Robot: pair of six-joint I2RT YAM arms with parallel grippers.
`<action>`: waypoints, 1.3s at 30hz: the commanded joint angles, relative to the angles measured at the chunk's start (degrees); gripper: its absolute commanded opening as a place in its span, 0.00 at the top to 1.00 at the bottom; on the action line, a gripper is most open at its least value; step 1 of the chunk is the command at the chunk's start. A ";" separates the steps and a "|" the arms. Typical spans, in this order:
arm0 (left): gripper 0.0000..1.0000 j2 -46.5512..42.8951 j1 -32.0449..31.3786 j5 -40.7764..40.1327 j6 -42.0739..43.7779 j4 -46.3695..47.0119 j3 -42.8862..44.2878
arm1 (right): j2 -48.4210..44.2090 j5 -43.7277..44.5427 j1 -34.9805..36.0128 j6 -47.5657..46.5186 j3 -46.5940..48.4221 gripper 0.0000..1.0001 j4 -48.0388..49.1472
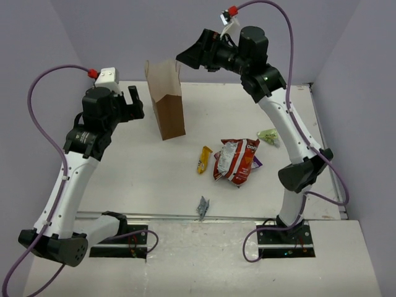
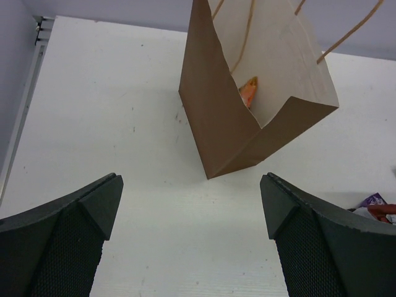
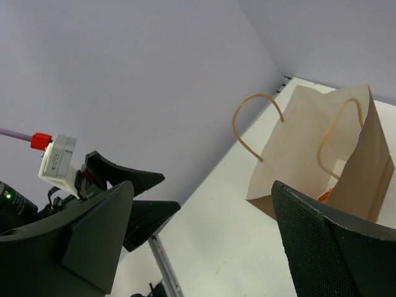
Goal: Place the snacks into the paper bag
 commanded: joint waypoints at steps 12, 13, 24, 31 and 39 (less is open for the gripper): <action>0.00 15.62 -0.24 -1.95 -5.14 7.63 8.89 | 9.30 14.45 0.80 -9.36 3.64 0.09 -15.76; 0.00 18.07 -0.24 -2.13 -5.76 7.54 10.90 | 10.26 14.63 0.80 -9.45 3.72 0.09 -15.85; 0.03 32.33 -0.24 -5.12 -6.29 10.79 22.61 | 16.07 15.33 0.98 -9.37 8.03 0.16 -15.67; 0.09 35.23 -0.24 -5.56 -7.35 9.91 22.17 | 18.71 16.48 1.51 -9.46 10.14 0.21 -15.59; 0.25 34.45 -0.24 -4.42 -7.26 10.09 19.63 | 21.17 17.35 3.88 -9.37 13.39 0.36 -14.71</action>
